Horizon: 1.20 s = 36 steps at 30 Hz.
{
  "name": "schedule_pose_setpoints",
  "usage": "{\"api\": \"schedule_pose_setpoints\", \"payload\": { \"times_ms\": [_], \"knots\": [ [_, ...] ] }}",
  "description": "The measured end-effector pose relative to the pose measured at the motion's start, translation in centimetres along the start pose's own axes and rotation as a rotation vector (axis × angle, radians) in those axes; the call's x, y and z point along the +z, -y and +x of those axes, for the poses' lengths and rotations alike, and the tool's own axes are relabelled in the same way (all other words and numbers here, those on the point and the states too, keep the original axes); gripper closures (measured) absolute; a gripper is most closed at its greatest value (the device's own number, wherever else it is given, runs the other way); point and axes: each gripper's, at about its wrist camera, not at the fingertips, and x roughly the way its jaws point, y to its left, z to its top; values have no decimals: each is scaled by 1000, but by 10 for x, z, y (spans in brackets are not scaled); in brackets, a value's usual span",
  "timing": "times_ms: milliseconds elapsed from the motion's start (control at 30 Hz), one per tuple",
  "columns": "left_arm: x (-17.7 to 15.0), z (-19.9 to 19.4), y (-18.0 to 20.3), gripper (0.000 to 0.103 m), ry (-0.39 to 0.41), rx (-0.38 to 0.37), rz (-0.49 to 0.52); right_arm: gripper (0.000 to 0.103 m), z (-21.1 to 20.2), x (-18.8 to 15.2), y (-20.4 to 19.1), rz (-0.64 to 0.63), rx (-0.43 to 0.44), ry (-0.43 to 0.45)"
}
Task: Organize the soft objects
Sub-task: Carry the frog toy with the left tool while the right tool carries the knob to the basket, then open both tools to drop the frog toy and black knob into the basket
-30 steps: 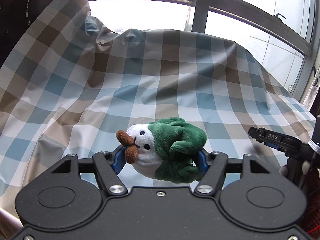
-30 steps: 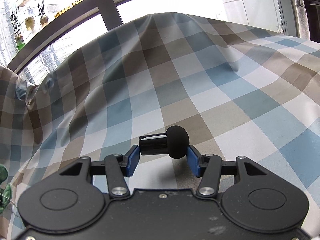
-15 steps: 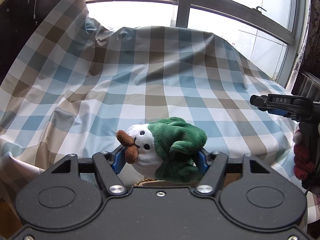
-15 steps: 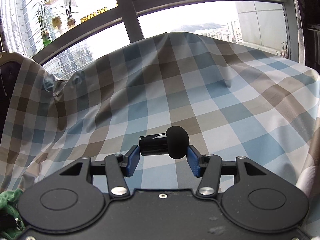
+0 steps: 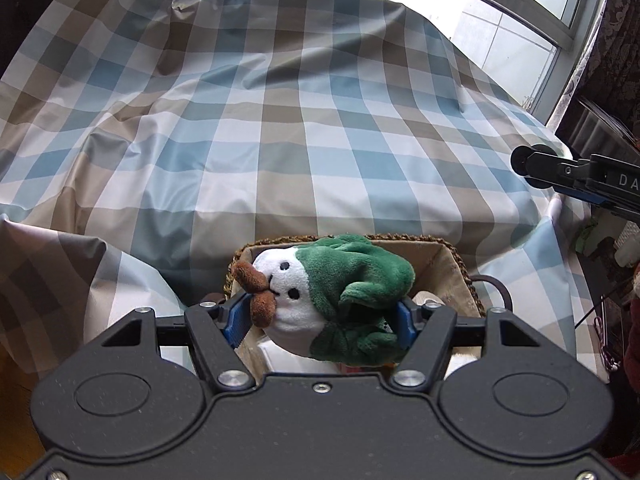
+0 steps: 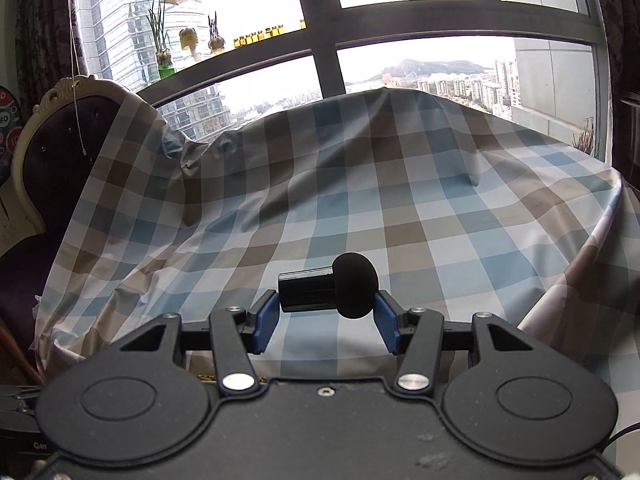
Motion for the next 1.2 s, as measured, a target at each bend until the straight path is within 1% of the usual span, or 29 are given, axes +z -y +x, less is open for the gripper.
{"api": "schedule_pose_setpoints", "payload": {
  "times_ms": [100,200,300,367,467,600,700,967,1067,1200],
  "knots": [
    [-10,0,4,40,-40,-11,18,53,-8,-11,-3,-11,18,-69],
    [-17,1,6,40,-79,-31,16,55,-14,-22,-7,-30,16,-135],
    [-22,9,7,40,-113,-43,-2,57,-18,-35,-11,-48,20,-166],
    [-25,14,7,39,-138,-53,-18,58,-11,-44,-13,-52,19,-205],
    [-27,17,7,37,-161,-52,-26,58,-1,-53,-12,-29,10,-251],
    [-28,20,4,35,-173,-47,-42,58,6,-53,-11,0,26,-275],
    [-28,21,3,28,-173,-48,-58,58,10,-55,-12,-3,24,-285],
    [-28,13,10,28,-151,-7,-23,58,10,-57,-15,-18,13,-302],
    [-28,9,13,26,-134,7,-10,57,10,-58,-15,-20,14,-312],
    [-28,3,14,25,-117,21,-11,55,9,-60,-17,-25,11,-324]
  ]
}}
